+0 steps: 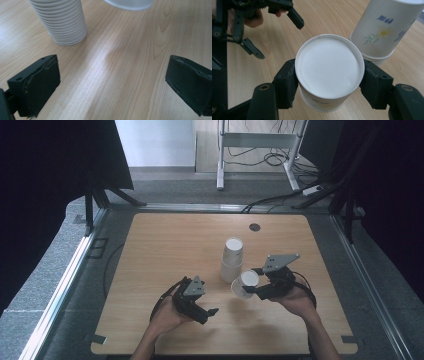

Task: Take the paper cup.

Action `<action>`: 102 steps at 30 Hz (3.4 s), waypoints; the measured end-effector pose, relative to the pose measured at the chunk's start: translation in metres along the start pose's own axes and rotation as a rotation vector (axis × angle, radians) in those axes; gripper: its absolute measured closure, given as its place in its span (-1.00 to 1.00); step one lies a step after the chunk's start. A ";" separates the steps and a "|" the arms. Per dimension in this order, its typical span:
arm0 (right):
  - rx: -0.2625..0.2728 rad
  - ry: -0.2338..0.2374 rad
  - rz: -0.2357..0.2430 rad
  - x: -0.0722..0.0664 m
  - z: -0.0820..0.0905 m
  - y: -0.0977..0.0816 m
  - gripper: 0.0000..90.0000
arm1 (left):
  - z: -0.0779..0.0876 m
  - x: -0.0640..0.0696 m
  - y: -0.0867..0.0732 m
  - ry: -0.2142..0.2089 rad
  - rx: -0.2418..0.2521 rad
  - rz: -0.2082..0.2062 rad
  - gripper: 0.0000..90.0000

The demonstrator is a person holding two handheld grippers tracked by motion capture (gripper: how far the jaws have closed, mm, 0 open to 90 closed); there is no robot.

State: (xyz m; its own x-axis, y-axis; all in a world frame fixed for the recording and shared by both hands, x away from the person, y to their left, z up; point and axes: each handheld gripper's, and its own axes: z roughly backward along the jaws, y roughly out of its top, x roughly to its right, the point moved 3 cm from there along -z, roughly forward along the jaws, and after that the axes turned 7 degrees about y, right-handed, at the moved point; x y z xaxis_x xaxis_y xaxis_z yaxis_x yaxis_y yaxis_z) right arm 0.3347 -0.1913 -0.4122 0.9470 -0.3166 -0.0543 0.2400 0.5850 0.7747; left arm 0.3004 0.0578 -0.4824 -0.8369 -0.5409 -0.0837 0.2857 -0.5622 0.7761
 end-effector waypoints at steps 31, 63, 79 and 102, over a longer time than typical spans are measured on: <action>0.115 0.157 0.020 -0.017 -0.024 -0.024 -0.20 | 0.001 0.014 -0.001 -0.099 0.036 -0.013 -0.97; 0.216 0.306 0.017 -0.031 -0.046 -0.024 -0.19 | -0.021 0.025 -0.007 -0.168 0.036 -0.036 -0.85; 0.216 0.314 0.019 -0.033 -0.047 -0.023 -0.19 | -0.026 0.029 -0.010 -0.178 0.034 -0.057 -0.63; 0.201 0.314 0.019 -0.031 -0.048 -0.025 -0.19 | -0.026 0.028 -0.012 -0.175 0.027 -0.063 -0.23</action>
State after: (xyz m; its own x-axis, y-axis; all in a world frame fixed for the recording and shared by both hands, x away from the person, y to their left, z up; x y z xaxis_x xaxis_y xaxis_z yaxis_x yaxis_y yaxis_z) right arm 0.3095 -0.1606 -0.4603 0.9776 -0.0444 -0.2055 0.2049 0.4207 0.8837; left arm 0.2859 0.0335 -0.5100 -0.9220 -0.3864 -0.0244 0.2194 -0.5733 0.7894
